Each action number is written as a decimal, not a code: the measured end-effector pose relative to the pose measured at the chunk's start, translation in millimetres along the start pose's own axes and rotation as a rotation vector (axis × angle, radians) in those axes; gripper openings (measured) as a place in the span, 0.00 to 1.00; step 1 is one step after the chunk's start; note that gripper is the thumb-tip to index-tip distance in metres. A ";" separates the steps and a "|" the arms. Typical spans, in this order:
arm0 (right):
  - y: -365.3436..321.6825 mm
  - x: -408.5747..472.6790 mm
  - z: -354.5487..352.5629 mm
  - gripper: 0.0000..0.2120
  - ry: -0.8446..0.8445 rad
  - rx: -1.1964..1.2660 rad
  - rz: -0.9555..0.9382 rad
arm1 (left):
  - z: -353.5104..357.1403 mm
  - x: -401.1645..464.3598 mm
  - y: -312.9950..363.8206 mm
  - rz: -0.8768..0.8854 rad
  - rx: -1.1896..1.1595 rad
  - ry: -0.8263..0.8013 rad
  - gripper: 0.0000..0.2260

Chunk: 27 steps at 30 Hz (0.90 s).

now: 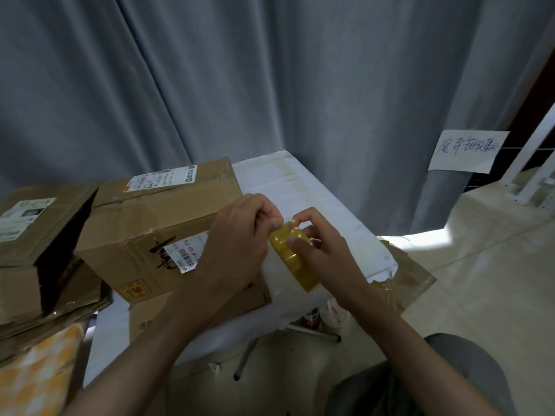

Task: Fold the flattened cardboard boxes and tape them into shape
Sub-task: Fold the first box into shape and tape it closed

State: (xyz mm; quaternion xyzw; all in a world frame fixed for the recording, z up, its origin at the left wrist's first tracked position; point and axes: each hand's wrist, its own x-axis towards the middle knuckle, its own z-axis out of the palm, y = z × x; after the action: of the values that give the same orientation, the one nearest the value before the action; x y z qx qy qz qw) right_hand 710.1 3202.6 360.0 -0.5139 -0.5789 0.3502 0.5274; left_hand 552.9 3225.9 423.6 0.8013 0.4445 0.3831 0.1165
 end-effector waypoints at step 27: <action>75.3 142.6 25.6 0.15 -0.231 -0.812 -0.214 | 14.6 28.6 -74.7 -0.091 0.566 -0.034 0.29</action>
State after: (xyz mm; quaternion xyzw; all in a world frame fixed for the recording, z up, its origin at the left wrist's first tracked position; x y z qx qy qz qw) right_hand 714.3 3360.7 319.3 -0.5742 -0.7749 0.0928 0.2474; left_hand 525.7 3294.2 388.9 0.7874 0.5672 0.2249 -0.0872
